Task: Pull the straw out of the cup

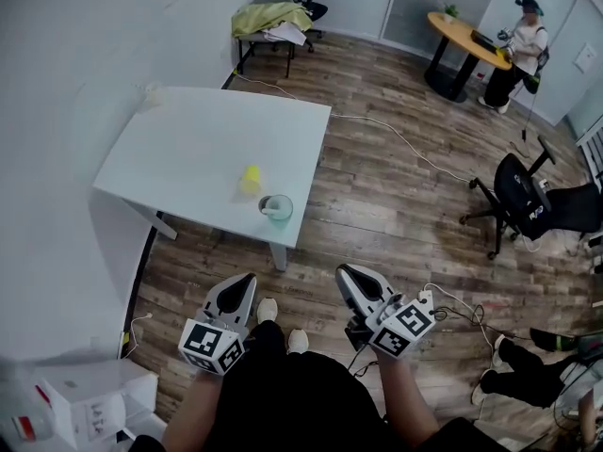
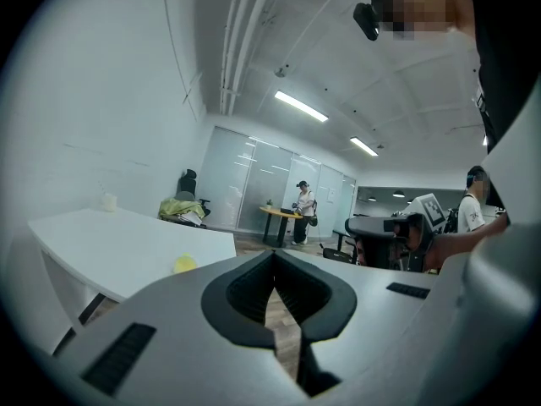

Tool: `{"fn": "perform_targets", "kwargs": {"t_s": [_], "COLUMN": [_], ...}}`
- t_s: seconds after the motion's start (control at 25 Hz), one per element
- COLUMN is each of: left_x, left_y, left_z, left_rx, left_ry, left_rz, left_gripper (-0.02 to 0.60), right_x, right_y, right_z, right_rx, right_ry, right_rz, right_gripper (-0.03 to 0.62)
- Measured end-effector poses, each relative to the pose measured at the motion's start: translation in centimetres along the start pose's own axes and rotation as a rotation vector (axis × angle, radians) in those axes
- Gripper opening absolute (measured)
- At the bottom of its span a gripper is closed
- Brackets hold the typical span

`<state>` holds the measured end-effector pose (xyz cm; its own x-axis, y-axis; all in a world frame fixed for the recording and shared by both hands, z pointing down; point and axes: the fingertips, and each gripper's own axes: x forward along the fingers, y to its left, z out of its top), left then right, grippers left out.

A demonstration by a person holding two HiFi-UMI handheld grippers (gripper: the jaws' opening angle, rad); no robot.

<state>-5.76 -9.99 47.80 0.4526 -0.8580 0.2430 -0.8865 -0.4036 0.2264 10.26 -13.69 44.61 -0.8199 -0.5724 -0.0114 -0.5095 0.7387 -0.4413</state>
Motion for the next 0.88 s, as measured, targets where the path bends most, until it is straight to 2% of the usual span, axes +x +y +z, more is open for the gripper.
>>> {"fn": "perform_targets", "kwargs": {"t_s": [0.36, 0.8, 0.88], "left_x": [6.0, 12.4, 13.3], "left_y": [3.2, 8.4, 9.4], "left_z": [-0.9, -2.5, -3.0], "left_rx": [0.052, 0.068, 0.069], "left_ry": [0.072, 0.164, 0.187], "left_rz": [-0.041, -0.065, -0.065], "left_gripper": [0.015, 0.018, 0.050], "right_x": [4.2, 9.3, 10.1], "right_y": [-1.2, -3.8, -4.3], "right_z": [-1.5, -2.9, -3.0], "right_rx": [-0.040, -0.059, -0.055], "right_ry": [0.046, 0.103, 0.109], "right_rz": [-0.026, -0.087, -0.100], "right_gripper": [0.023, 0.023, 0.023]}}
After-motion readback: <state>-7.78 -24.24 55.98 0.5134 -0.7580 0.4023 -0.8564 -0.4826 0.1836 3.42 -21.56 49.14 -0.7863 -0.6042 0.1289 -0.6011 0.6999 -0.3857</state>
